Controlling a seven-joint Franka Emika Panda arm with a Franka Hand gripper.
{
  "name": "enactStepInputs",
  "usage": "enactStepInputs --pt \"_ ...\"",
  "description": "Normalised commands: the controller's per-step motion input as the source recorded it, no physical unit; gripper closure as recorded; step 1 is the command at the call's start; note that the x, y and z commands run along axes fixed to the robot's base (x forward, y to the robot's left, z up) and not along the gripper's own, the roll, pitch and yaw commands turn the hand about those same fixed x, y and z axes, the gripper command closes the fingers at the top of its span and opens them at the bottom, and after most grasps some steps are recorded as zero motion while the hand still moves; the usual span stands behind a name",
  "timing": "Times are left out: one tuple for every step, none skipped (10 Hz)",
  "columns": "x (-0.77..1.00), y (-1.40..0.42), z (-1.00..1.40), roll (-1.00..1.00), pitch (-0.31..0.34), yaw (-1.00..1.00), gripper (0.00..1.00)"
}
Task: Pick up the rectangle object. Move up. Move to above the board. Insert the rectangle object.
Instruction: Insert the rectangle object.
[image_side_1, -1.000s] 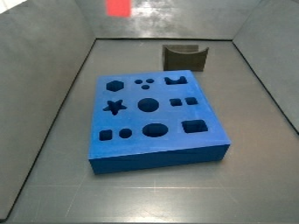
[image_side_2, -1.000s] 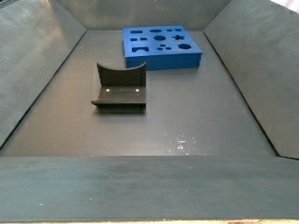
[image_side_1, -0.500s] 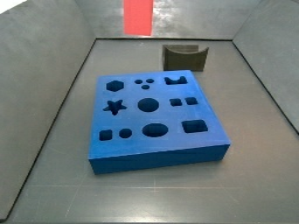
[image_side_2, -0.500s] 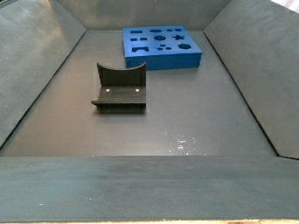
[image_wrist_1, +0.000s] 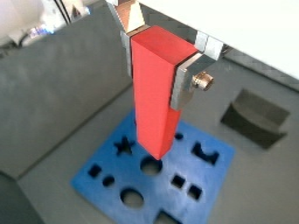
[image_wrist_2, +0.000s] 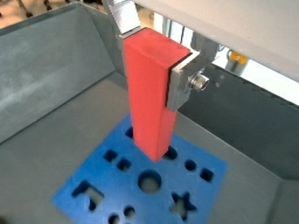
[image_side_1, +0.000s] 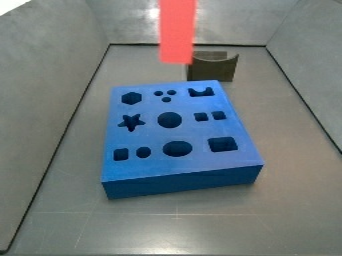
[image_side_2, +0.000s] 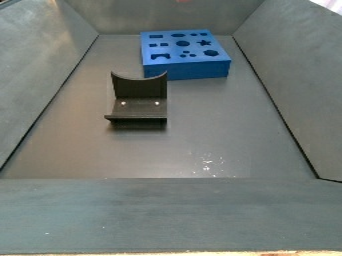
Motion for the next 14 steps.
enactStepInputs --pt "0.54 -0.21 -0.44 -0.26 -0.214 0.0 1.0" --pt "0.46 -0.23 -0.47 -0.25 -0.234 0.08 1.0" --pt "0.37 -0.27 -0.46 -0.17 -0.151 0.31 1.0" --pt "0.23 -0.36 -0.45 -0.01 -0.054 0.59 1.0" --pt "0.06 -0.36 -0.43 0.0 -0.049 0.76 1.0" --pt "0.0 -0.35 -0.37 0.03 -0.086 0.8 1.0" --pt "0.0 -0.32 -0.34 0.05 -0.057 0.69 1.0" --pt "-0.12 0.0 -0.01 -0.06 -0.037 0.08 1.0" --pt "0.0 0.0 -0.08 0.0 -0.049 0.0 1.0" --pt "0.13 -0.08 -0.18 0.18 -0.169 0.18 1.0" --pt "0.41 -0.12 -0.29 0.42 -0.183 0.41 1.0" --pt "0.39 -0.09 -0.24 0.46 -0.234 0.41 1.0" --pt "0.43 -0.03 -0.13 0.49 -0.246 0.39 1.0" --pt "0.41 -0.21 -0.26 0.57 -0.163 0.33 1.0"
